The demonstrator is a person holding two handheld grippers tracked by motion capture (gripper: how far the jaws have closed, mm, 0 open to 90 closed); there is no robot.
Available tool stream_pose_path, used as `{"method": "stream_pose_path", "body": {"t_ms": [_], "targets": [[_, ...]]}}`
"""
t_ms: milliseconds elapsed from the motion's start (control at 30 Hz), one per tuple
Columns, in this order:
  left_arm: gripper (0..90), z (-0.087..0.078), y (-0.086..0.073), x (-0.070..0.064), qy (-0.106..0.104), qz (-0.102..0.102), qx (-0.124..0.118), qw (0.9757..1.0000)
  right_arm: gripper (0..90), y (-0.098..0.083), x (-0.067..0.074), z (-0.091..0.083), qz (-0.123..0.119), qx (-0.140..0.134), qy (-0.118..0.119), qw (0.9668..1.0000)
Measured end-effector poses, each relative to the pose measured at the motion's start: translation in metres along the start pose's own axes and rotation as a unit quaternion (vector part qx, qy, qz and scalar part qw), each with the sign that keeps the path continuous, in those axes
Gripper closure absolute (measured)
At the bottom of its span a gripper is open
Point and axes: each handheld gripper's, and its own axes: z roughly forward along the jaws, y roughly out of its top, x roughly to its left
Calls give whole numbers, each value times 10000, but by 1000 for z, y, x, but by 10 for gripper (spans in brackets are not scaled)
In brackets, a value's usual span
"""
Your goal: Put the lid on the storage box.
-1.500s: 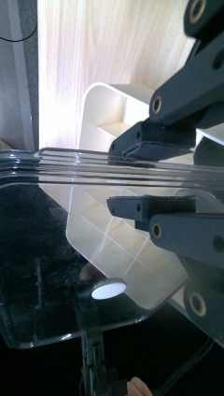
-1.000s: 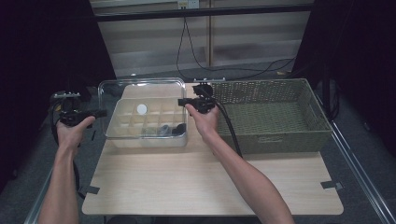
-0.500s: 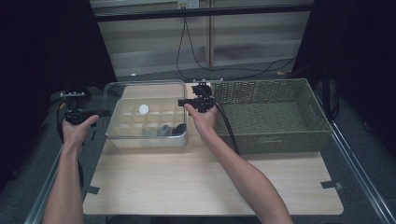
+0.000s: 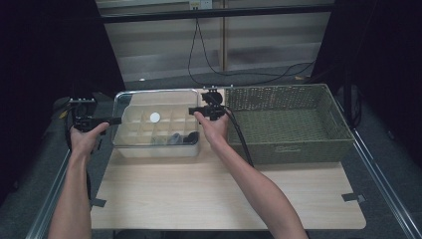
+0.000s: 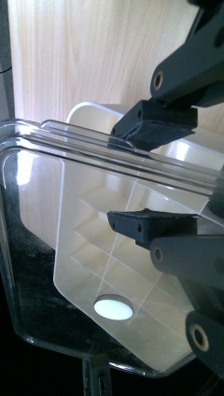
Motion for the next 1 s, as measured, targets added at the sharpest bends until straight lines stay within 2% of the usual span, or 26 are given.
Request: {"method": "stream_pose_path", "body": {"t_ms": [200, 400, 500, 633, 733, 900, 1000], "targets": [[543, 7, -1, 2, 13, -13, 97, 10000, 556, -3, -5, 7, 74, 71, -34, 9999], [526, 14, -4, 4, -45, -173, 58, 9998, 532, -4, -5, 12, 104, 146, -138, 9997], [504, 18, -5, 4, -14, -176, 107, 9998, 517, -5, -6, 15, 119, 180, -170, 9996], [483, 22, -6, 6, -63, -201, 166, 9996, 509, -7, -10, 20, 228, 256, -174, 9993], [475, 25, -7, 8, -99, -235, 207, 9995, 495, -9, -11, 23, 208, 285, -206, 9992], [428, 33, -8, 6, -47, -289, 291, 9991, 476, -12, -12, 26, 143, 387, -353, 9985], [413, 34, -9, 7, -60, -253, 342, 9991, 468, -13, -12, 27, 130, 412, -409, 9982]]}}
